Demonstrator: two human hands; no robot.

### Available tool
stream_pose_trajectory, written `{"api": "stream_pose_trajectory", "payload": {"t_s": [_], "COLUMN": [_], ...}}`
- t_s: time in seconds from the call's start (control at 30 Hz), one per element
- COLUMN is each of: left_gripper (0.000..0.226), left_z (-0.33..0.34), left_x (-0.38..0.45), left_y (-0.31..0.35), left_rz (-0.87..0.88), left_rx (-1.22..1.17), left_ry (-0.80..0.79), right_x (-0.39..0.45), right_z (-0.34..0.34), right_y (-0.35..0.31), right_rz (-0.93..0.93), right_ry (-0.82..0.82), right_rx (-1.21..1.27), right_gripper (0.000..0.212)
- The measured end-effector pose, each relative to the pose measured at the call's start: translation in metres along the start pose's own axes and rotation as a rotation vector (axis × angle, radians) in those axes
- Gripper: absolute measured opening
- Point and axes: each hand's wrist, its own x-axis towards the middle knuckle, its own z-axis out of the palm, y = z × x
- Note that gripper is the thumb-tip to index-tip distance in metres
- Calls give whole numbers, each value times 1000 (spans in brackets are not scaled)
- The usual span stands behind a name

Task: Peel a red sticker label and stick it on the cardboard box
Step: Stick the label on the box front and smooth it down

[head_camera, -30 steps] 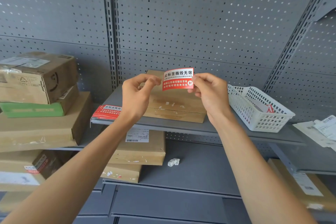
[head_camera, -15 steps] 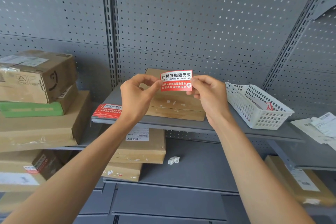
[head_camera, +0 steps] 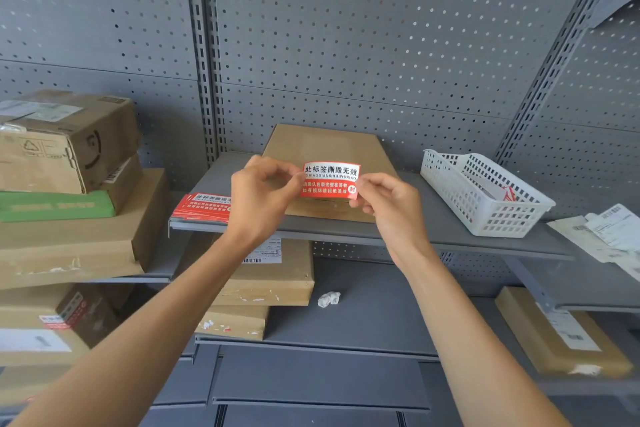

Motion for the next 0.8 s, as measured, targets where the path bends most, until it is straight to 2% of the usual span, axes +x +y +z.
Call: {"api": "stream_pose_trajectory", "payload": {"t_s": [0.23,0.5,0.8], "left_gripper": [13,16,13], "left_z": [3,9,15], "left_x": [-11,-19,-19], "left_y": [-17,-32,-33], "left_rz": [42,61,99], "left_rx": [115,130,191], "left_ry": [-31,-31,71], "right_x": [-7,-2,2], "right_z": [1,3,8], "right_y": [32,50,55], "right_rz": [-66,-325,-368], "right_ry": [61,131,159], "right_rx": [-194,-537,-567], "right_gripper": [11,7,7]}}
